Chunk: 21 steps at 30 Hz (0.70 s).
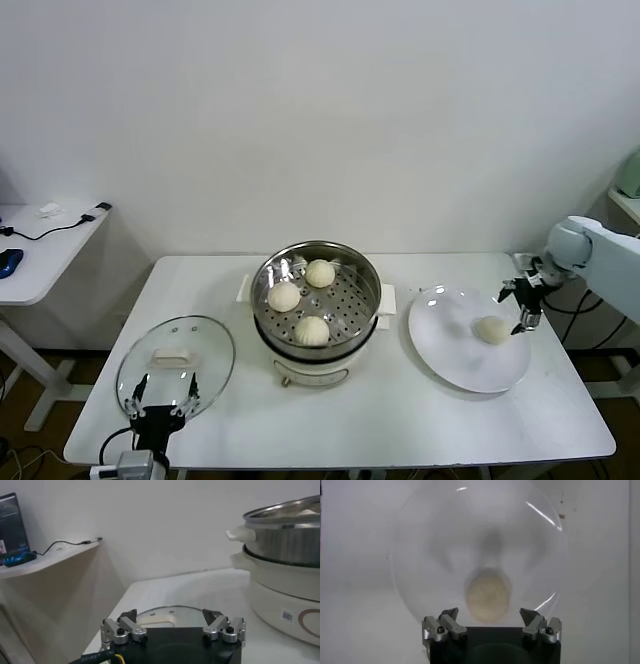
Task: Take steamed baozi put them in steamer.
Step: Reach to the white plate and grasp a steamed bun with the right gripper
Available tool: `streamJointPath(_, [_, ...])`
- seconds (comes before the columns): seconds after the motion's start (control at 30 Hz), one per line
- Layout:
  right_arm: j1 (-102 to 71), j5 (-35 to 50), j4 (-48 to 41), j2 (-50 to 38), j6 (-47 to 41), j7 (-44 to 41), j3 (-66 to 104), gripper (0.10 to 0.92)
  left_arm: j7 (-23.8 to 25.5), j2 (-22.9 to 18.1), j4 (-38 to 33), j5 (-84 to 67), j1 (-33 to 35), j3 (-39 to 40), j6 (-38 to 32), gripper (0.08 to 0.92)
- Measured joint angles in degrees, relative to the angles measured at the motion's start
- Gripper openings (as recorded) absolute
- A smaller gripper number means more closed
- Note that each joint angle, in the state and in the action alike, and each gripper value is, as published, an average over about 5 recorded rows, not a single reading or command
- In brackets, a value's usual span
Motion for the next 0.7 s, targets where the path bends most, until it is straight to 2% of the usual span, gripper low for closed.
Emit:
streamJointPath(0.57, [-6.1,-0.2,-6.0,4.5,-1.8,2.2,4.7,0.822,-0.2,0.1,0.5,0.1,0.1,0.5,-0.2,0.823])
streamJointPath(0.7, [-6.5,-0.6,-7.0,5.4,-1.9,2.2,5.1,0.801,-0.2,0.1,0.6,0.1,0.0,0.5,-0.3,0.823])
